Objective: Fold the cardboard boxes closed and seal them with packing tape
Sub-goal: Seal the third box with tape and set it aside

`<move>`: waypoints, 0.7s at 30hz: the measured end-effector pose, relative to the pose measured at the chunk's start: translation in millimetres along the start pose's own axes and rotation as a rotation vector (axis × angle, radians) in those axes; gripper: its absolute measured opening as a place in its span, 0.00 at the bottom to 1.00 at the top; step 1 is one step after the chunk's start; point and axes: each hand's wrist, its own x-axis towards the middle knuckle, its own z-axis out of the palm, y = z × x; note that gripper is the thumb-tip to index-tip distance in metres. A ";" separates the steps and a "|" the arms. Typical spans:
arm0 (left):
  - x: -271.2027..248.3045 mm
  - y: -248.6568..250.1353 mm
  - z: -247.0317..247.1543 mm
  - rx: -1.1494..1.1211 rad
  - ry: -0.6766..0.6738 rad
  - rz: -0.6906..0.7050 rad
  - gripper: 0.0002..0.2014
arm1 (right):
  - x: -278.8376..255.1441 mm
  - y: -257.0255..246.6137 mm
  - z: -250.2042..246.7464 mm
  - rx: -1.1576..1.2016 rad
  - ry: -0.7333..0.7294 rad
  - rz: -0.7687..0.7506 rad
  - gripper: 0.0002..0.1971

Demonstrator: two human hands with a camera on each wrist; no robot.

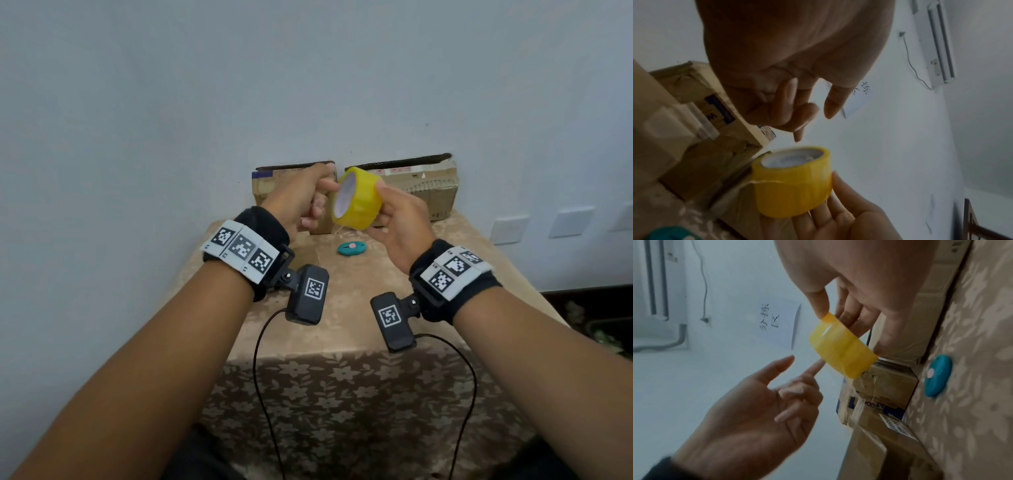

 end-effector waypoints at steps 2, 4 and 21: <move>1.5 -3.6 -0.8 0.038 0.034 0.027 0.17 | 4.2 1.1 -6.0 0.031 0.075 0.036 0.15; 2.3 -6.9 -0.3 0.050 0.044 0.033 0.15 | 8.7 4.9 -12.0 0.027 0.159 0.061 0.11; -9.5 -18.3 5.6 0.132 -0.041 0.120 0.15 | 25.1 18.4 -24.7 -0.201 0.472 0.078 0.05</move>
